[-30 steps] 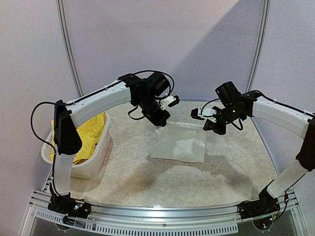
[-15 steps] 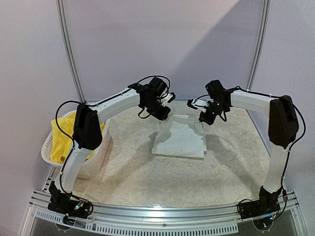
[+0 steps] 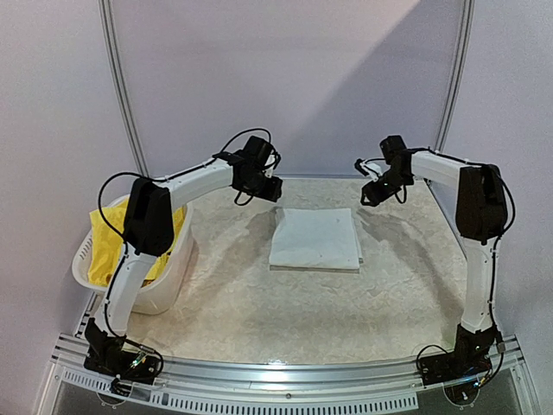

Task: Fold and stack the mixed laundry pile
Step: Fold the 2/3-rectangle-folded T-shirt at the center of the board, then pick up the square-folded T-shirt from the center of the board.

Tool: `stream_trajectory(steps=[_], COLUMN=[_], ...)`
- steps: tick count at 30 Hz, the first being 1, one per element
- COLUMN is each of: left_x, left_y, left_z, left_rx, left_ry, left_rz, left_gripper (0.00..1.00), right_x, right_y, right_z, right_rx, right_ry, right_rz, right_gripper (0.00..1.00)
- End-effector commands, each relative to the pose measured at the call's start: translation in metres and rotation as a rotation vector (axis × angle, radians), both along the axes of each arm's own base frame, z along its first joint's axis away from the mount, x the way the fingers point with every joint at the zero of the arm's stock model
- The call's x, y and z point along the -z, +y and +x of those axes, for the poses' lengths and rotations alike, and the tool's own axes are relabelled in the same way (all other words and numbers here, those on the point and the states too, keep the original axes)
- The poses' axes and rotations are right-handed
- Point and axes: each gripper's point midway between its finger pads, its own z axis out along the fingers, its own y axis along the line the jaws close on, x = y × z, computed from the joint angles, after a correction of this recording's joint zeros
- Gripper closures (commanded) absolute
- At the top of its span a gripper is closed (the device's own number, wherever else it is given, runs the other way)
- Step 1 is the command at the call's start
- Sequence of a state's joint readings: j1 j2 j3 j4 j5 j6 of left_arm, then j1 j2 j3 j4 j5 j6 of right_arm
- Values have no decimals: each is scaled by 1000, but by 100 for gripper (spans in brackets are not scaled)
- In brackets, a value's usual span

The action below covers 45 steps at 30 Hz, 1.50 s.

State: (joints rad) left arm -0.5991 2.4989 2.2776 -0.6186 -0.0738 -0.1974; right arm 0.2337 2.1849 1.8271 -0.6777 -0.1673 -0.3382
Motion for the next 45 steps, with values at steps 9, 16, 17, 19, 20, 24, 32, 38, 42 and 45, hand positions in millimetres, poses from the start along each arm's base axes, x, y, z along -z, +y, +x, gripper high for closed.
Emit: stream_trajectory(steps=[9,16,17,19,20,24,32,38,42,45], left_x=[10,32,35,44,47,61,72,73,68,51], left_y=[12,3,1,-3,-5,-10,-12,-12,-9,6], left_z=[-81,-110,-112,-117,-119,-125,-130,-133,-133,-132], left_rx=[-95,-69,-65,-57,-51,-47,-43,-38,-44,-54], left_ry=[222,294,304,328,336,360,376,381,367,325], left_rz=[-221,-296,-299,-292,-292,-294,-290,-285,-264,-184], left_gripper=[43,44,44,47,49,58,71,73,70,62], right_x=[28,65,68,73,75,84,91,86,79,71], right_y=[25,37,39,47,52,68,88,93,94,82], right_z=[-99,-107,-109,-113,-115,-122,-120,-115,-111,-102], right_rx=[48,109,108,96,93,81,101,98,69,45], right_ry=[489,621,634,654,663,692,748,747,734,685], right_rz=[408,472,472,478,481,484,542,569,567,537], right_gripper=[31,30,30,30,30,32,45,69,91,98])
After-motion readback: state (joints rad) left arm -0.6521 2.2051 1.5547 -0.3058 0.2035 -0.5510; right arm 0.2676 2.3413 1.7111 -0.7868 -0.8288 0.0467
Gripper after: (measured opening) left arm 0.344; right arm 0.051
